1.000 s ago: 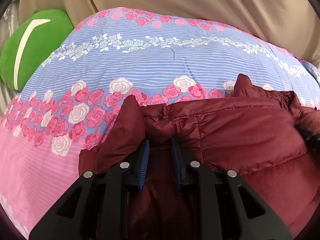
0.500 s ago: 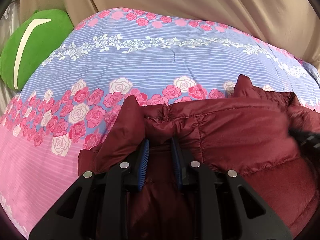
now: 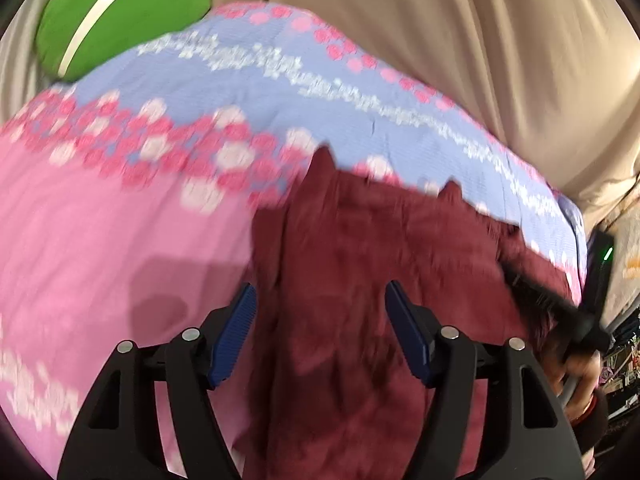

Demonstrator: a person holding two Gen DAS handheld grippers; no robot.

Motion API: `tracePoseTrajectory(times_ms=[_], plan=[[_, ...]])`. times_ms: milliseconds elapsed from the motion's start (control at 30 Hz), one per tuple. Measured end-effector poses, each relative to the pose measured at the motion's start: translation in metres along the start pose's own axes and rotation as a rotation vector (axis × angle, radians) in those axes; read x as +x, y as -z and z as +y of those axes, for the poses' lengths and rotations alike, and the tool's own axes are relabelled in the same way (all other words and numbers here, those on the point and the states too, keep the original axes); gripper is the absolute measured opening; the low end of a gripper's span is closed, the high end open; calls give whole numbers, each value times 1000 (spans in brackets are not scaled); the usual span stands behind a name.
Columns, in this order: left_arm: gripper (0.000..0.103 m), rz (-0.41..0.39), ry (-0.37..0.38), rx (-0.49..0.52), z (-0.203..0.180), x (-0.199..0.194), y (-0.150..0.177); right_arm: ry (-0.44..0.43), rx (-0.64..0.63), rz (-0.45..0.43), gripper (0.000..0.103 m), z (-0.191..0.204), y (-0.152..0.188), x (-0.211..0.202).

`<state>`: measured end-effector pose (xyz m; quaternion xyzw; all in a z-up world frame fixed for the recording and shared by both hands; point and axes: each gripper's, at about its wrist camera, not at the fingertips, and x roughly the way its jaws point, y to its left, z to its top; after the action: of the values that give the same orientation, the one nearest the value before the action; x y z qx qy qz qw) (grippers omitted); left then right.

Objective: Fold large clothes
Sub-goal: 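Lift the jacket hem with both grippers and fold it over toward the collar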

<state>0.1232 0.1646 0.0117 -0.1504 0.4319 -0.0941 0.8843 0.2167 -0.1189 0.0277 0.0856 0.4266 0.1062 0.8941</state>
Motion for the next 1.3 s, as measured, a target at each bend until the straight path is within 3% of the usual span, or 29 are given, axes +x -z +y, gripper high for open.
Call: tracePoseTrajectory(times_ms=[167,267,367,467,567,667,800,967,1033,1133,1300], plan=[[71,70,20,-36,4,12,29,-29,-61,19,10,19,-8,-2],[73,44,11,-37,3,17,35,-54,-37,93,9,15,-4,24],[72,56,47,-50,1,21,32,-80,-22,85,9,13,-2,28],[54,76,81,-53,-5,24,28,-64,-47,67,9,19,2,28],[17,53,94,-9,-22,14,24,-48,-63,55,9,22,3,29],[8,-1,135,32,-42,-8,17,-73,-45,58,9,17,1,28],[7,-73,198,60,-65,-40,5,-120,24,33,10,1,0,-7],[7,-138,285,113,-91,-72,-2,-101,22,-7,11,-33,8,-59],[7,-147,313,133,-102,-75,-3,-75,49,17,12,-49,12,-52],[7,-158,354,162,-119,-84,0,-112,95,93,11,-59,16,-16],[7,-160,404,218,-148,-91,2,-199,52,93,12,-31,16,12]])
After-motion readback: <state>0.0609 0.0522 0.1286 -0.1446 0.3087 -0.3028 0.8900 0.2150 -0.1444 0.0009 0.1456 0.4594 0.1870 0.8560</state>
